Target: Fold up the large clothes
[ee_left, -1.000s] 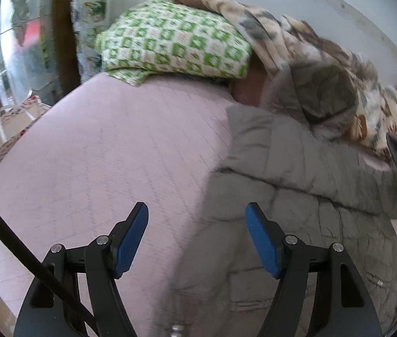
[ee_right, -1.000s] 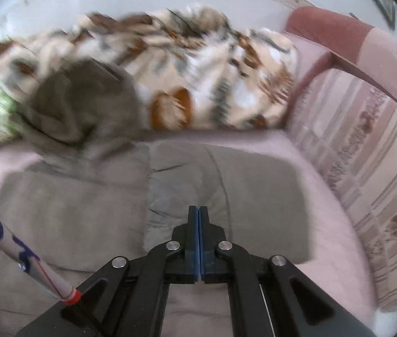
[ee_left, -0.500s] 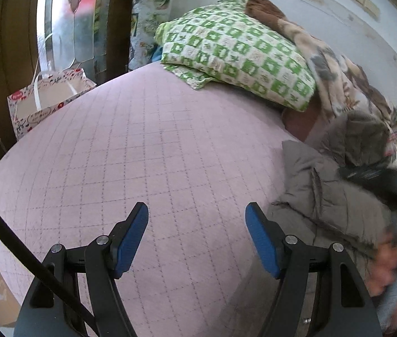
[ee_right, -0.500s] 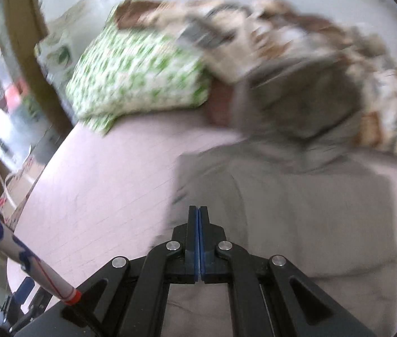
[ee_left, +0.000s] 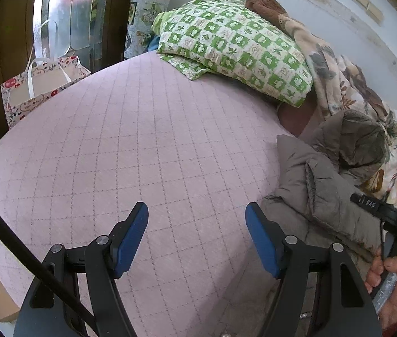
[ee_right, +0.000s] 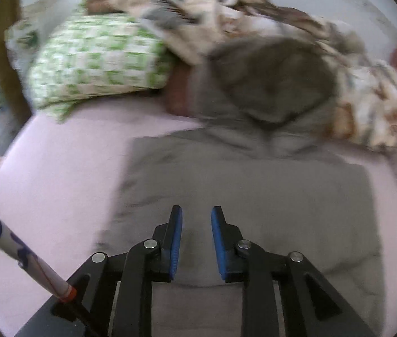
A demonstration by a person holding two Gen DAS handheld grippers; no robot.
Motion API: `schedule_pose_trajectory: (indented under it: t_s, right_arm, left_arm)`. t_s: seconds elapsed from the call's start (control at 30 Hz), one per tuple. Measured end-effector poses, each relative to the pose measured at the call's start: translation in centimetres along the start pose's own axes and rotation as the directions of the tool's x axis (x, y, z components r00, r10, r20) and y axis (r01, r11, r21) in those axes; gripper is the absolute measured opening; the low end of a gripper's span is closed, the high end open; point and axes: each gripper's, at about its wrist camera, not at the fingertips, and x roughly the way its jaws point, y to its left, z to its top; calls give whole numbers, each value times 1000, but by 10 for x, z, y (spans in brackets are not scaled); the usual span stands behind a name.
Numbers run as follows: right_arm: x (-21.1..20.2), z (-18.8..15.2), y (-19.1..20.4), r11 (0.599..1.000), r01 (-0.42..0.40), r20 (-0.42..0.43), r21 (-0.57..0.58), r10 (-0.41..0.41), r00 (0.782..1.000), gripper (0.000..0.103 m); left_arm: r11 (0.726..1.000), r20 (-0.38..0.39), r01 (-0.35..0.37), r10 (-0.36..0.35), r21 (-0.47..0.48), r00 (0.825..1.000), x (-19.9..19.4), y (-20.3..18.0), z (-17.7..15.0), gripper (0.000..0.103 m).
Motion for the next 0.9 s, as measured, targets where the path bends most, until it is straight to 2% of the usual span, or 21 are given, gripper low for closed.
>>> schedule_pose_trajectory:
  t_s: [0.07, 0.13, 0.2, 0.27, 0.4, 0.43, 0.47, 0.5, 0.57, 0.67, 0.73, 0.83, 0.9]
  right_arm:
    - [18, -4, -11, 999, -2, -57, 45, 5, 998, 23]
    - [43, -12, -10, 993, -75, -138, 93, 87, 987, 23]
    - [57, -19, 7, 989, -131, -179, 68, 141, 974, 23]
    - [54, -18, 20, 989, -143, -159, 25, 145, 977, 21]
    - [27, -17, 18, 968, -249, -125, 38, 252, 960, 20]
    - [19, -19, 15, 965, -262, -114, 33, 264, 958, 25]
    - [9, -22, 10, 965, -260, -97, 22, 261, 961, 30]
    - [1, -25, 8, 968, -252, -83, 11, 252, 964, 41]
    - [-17, -38, -9, 977, -213, -56, -17, 211, 976, 51]
    - [-32, -64, -34, 992, -104, -38, -68, 102, 994, 51]
    - [-38, -78, -56, 995, -46, -42, -87, 42, 998, 51]
    - [-45, -90, -92, 999, 0, -66, -53, -4, 998, 52]
    - [-52, -86, -116, 1000, 22, -71, 5, -21, 997, 52]
  left_arm:
    - [1000, 4, -12, 12, 15, 1000, 1, -4, -1, 71]
    - [999, -1, -16, 16, 30, 1000, 4, -9, -3, 71]
    - [999, -4, -18, 18, 43, 1000, 7, -12, -3, 71]
    - [998, -8, -21, 22, 56, 1000, 10, -19, -4, 71]
    - [996, -17, -14, 16, 92, 1000, 12, -29, -9, 71]
    - [995, -18, -12, 14, 102, 1000, 11, -31, -11, 71]
    - [994, -16, -10, 12, 113, 1000, 10, -33, -13, 71]
    - [992, -14, -9, 11, 123, 1000, 9, -34, -15, 71]
    - [990, -13, -7, 9, 139, 1000, 7, -38, -19, 71]
    - [987, -18, -3, 6, 158, 1000, 7, -43, -26, 71]
    - [986, -32, -4, 9, 166, 999, 10, -47, -31, 71]
    - [986, -55, 15, -6, 167, 998, 10, -53, -40, 71]
    - [984, -57, 24, -15, 176, 998, 8, -57, -44, 71]
